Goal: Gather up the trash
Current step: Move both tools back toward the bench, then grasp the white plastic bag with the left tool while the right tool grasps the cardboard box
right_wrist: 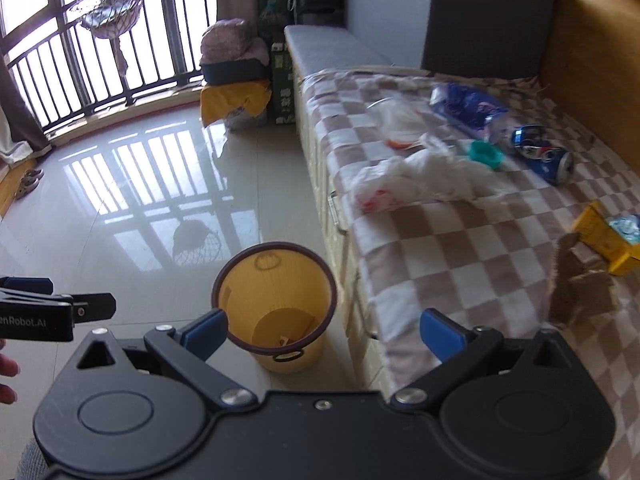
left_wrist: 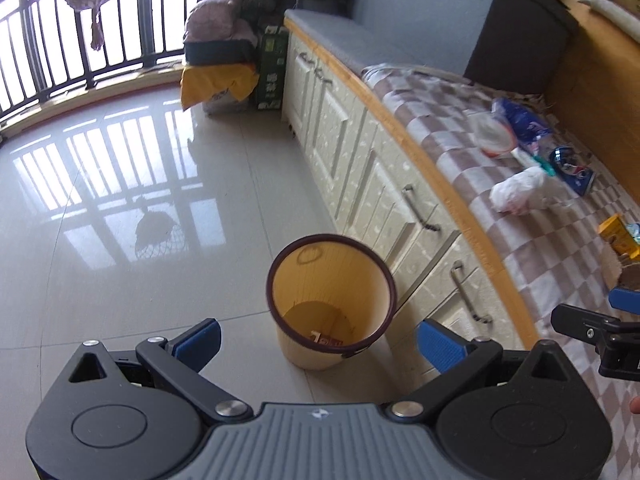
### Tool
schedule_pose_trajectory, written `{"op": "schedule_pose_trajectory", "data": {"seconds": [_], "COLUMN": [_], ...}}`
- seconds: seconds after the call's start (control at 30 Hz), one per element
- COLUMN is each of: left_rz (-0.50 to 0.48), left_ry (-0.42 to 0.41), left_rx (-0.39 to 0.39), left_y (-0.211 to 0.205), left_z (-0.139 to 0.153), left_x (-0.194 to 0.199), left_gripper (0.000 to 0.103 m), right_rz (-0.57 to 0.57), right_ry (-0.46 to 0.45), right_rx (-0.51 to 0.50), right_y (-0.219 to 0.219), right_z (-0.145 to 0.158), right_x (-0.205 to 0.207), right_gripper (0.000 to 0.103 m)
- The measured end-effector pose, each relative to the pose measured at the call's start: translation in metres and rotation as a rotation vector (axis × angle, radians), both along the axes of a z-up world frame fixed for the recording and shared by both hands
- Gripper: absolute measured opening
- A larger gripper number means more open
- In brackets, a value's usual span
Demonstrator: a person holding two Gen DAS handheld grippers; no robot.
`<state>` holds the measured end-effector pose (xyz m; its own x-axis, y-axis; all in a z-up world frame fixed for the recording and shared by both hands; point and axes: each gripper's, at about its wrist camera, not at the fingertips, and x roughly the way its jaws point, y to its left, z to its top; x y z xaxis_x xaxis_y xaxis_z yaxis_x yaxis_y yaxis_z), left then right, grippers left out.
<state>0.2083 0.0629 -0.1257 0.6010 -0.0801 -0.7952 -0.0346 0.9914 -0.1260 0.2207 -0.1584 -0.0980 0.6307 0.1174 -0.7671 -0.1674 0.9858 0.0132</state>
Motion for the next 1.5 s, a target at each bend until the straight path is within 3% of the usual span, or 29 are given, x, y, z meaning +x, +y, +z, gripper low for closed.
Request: {"op": "schedule_pose_trajectory", "data": {"seconds": [0.53,0.97,1.17,1.33,1.5], "left_rz": [-0.175,-0.404,-0.492,-0.58,-0.694], "left_ry": [-0.133,-0.213,-0.268,-0.347,-0.317], "left_rx": [-0.031,0.024,0.084,0.214,0.277], "left_y": [-0.099,-0.169,-0.188,-0.206,-0.23], "left_z": [0.023,0.014,0.015,0.014,0.007], "left_x": [0.007,0.05,0.079,0.108,0.141], "left_gripper": [0.103,0.103,0.103,0.103,0.103], "right_rz": [-0.272,-0.547,-0.602,-0.673,-0.706], "right_ry": [-0.105,-0.106,-0.079,-0.046,-0.008], "right_rx": [0.067,0.195,0.233,0.207,0.197], "right_y": [-0.121,-0.189,-0.193,-0.195,-0.208], "right_z": [0.004,-0.017,-0.023,-0.029,-0.039], "right_x": [-0.033,0.007,0.042,0.065,0.07], "right_gripper": [0.103,0.103,0.103,0.103,0.103]}}
